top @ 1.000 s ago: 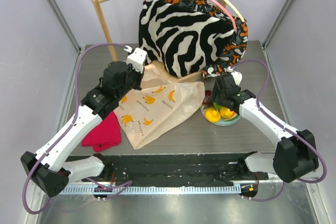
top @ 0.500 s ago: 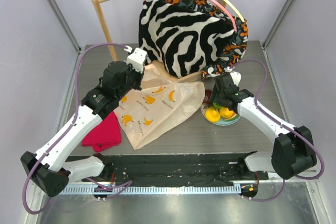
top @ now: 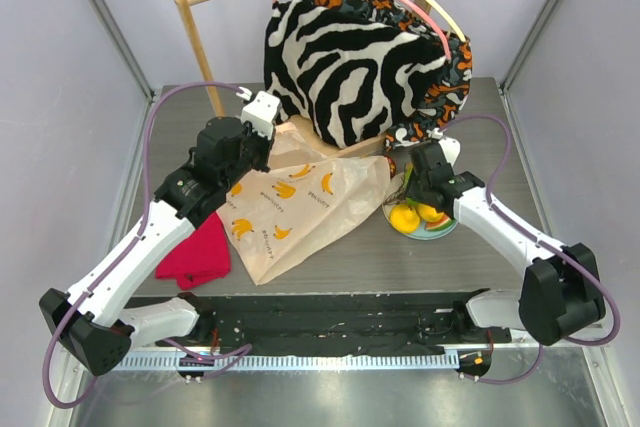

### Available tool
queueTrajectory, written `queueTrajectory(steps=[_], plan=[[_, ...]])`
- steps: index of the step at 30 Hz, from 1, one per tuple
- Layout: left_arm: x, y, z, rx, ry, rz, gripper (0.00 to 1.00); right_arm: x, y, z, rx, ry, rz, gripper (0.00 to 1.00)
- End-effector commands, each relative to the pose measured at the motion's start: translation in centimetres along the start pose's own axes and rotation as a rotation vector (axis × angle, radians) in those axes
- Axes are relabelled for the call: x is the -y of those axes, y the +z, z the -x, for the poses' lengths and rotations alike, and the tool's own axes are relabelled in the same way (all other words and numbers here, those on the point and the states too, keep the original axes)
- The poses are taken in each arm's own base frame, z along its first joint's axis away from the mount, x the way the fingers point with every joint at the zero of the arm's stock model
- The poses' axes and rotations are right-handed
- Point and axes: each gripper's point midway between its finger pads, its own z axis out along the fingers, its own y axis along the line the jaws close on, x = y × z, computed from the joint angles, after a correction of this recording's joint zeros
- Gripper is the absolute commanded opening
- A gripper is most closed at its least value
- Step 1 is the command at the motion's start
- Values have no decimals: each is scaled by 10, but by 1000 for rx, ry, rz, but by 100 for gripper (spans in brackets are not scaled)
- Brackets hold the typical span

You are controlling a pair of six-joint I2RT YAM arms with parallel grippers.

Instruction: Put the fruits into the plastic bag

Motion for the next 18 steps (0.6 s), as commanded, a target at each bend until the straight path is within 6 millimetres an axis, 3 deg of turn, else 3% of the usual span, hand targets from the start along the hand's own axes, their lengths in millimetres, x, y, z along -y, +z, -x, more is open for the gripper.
queueTrajectory(steps=[1,6,8,12,16,18], plan=[[-2,-5,23,82,-22,0,0,3,-10,16,69,40,-5,41],[-19,-9,22,79,4,91,0,2,-13,19,75,39,4,40],[-41,-17,24,90,5,211,0,-3,-19,23,77,34,29,42],[-81,-37,28,132,9,429,0,-16,-43,44,150,9,90,52],[-98,-51,31,180,-7,490,0,-36,-67,68,220,-25,158,63],[-100,-51,30,182,-4,496,0,-42,-66,69,220,-55,172,65]])
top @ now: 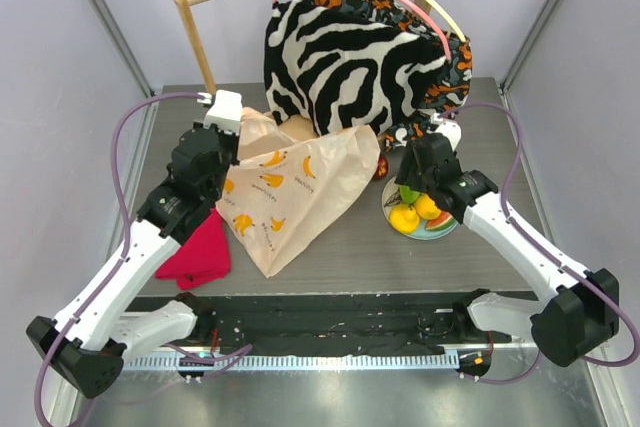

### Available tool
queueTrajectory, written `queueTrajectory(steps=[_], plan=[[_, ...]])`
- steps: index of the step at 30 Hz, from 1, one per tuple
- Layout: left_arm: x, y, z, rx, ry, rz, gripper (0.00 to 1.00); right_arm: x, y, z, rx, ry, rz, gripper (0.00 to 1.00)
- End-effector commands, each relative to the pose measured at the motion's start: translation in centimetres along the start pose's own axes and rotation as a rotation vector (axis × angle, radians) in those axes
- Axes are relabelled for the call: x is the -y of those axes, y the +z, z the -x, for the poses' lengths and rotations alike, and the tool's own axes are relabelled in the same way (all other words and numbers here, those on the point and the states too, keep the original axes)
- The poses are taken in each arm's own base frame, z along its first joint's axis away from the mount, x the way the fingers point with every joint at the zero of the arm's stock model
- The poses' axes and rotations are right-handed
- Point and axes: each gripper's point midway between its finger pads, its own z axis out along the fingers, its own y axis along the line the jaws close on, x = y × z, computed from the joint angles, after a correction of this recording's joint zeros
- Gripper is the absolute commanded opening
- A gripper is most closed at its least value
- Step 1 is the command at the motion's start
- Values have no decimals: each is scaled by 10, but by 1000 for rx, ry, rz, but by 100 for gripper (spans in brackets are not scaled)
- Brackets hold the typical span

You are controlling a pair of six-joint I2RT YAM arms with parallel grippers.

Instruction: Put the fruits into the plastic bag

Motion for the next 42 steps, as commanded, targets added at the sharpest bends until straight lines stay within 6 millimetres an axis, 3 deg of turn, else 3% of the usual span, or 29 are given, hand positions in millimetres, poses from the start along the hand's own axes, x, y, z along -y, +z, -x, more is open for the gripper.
queueTrajectory(steps=[1,6,10,15,24,31,42], plan=[[-29,-5,25,102,-44,123,0,-22,-16,43,119,-34,64,67],[-21,0,21,92,-35,92,0,-13,-3,39,88,-60,-25,73],[-18,1,21,91,-36,76,0,-6,11,25,49,-68,-81,82],[-11,2,22,91,-43,42,0,-5,26,13,10,-71,-109,85],[-6,1,23,92,-50,12,0,-4,57,4,-57,-124,-172,85],[-5,0,25,98,-55,3,0,1,66,9,-69,-162,-238,85],[-4,-1,26,102,-63,-8,0,11,80,0,-115,-230,-330,80]])
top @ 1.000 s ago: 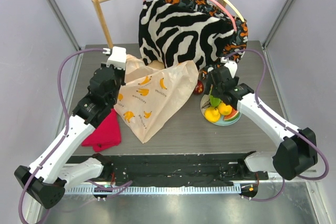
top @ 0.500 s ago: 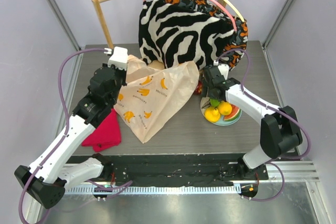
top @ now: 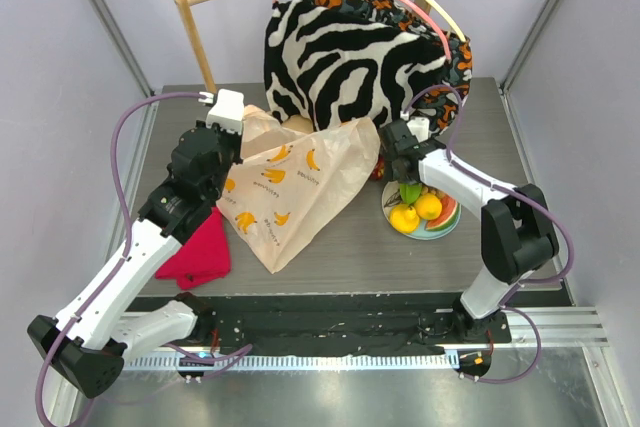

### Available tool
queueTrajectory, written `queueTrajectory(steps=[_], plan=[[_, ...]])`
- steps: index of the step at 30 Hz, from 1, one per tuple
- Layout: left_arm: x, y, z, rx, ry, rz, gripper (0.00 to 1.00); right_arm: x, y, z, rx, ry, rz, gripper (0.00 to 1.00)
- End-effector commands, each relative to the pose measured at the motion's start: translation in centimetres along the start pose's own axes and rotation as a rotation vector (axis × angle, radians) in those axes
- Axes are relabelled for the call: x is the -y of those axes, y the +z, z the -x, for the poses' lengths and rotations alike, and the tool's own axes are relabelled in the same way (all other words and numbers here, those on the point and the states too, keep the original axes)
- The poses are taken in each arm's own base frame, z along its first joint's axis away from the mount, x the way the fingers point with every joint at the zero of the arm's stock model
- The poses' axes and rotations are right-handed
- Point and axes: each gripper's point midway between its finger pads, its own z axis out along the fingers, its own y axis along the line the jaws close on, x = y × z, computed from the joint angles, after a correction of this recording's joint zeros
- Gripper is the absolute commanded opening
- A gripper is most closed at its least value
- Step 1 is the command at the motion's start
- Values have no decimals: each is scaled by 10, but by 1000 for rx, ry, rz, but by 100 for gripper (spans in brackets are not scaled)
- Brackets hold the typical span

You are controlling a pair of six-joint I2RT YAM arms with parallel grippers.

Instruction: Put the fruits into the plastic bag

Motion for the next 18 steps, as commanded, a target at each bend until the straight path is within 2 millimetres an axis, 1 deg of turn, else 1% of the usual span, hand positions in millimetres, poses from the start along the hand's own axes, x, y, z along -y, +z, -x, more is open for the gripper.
queueTrajectory(steps=[1,4,7,8,9,10,13,17,18], plan=[[-2,-1,16,52,-45,0,0,8,0,13,30,-15,-67,80],[-2,-2,18,56,-47,-1,0,9,1,13,31,-34,-98,78],[-2,-3,18,58,-49,-3,0,11,0,14,36,-45,-117,72],[-2,-2,18,58,-48,-3,0,11,0,14,38,-46,-119,65],[-2,-3,18,58,-49,-1,0,12,-1,14,42,-45,-122,62],[-2,-2,18,58,-49,-3,0,12,-1,14,41,-47,-122,54],[-1,-3,18,60,-50,-6,0,12,-5,17,46,-41,-112,40],[-1,-3,19,60,-53,-9,0,15,-17,23,62,-22,-89,32],[0,-2,18,60,-52,-13,0,16,-25,28,78,-6,-75,30]])
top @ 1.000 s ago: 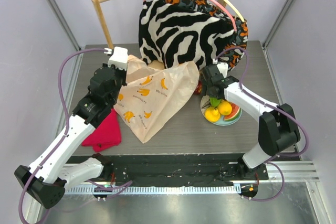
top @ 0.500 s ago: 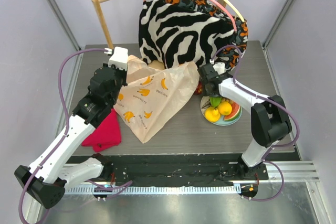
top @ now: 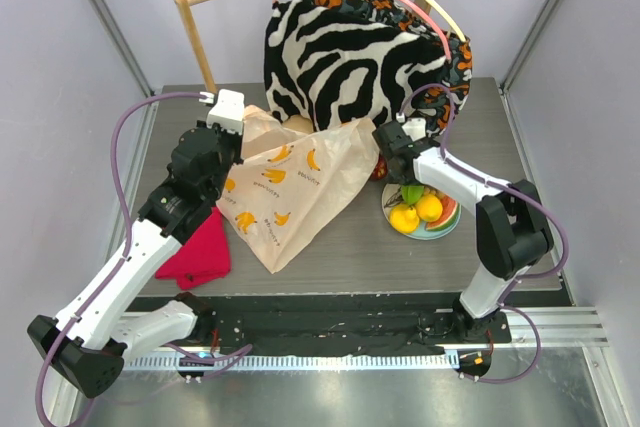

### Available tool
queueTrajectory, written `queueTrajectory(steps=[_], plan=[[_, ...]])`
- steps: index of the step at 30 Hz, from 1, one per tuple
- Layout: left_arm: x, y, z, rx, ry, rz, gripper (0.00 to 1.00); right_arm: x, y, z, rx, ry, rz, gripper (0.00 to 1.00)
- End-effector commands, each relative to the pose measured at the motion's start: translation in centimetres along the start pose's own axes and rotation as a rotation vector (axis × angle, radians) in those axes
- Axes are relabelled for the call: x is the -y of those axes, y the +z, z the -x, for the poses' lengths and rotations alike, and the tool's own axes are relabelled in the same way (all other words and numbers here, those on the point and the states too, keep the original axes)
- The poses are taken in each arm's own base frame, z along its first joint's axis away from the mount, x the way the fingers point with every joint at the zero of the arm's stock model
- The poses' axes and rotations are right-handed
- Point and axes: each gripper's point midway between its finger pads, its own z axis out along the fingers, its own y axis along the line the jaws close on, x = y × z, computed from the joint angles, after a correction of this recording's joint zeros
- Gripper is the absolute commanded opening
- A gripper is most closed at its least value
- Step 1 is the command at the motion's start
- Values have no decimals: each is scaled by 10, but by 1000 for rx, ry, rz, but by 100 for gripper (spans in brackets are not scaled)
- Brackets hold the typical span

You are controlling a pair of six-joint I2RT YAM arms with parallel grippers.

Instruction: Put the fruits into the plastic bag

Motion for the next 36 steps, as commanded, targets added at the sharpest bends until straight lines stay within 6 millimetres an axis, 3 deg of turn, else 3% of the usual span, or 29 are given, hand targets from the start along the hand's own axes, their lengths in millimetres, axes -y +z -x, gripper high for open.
queueTrajectory(steps=[1,7,13,16,20,22,23,26,28,34,36], plan=[[-1,-3,18,59,-48,-7,0,11,-34,35,101,82,34,27],[4,-3,18,60,-49,-35,0,17,-65,53,185,167,126,21],[13,-2,18,68,-46,-84,0,24,-78,62,231,208,156,14],[16,-2,18,68,-51,-96,0,22,-102,82,317,250,253,8],[18,-2,19,74,-57,-109,0,15,-150,108,458,313,466,4],[20,-2,19,73,-59,-116,0,9,-185,125,556,309,601,3],[20,-2,18,70,-58,-116,0,4,-199,129,589,297,646,3],[21,-1,19,70,-62,-124,0,-35,-263,133,702,201,869,1],[21,-1,20,65,-78,-119,0,-59,-294,136,754,148,1000,1],[29,0,19,55,-111,-150,0,-128,-356,123,799,14,1335,1],[29,0,18,52,-112,-154,0,-154,-359,121,759,-9,1387,1]])
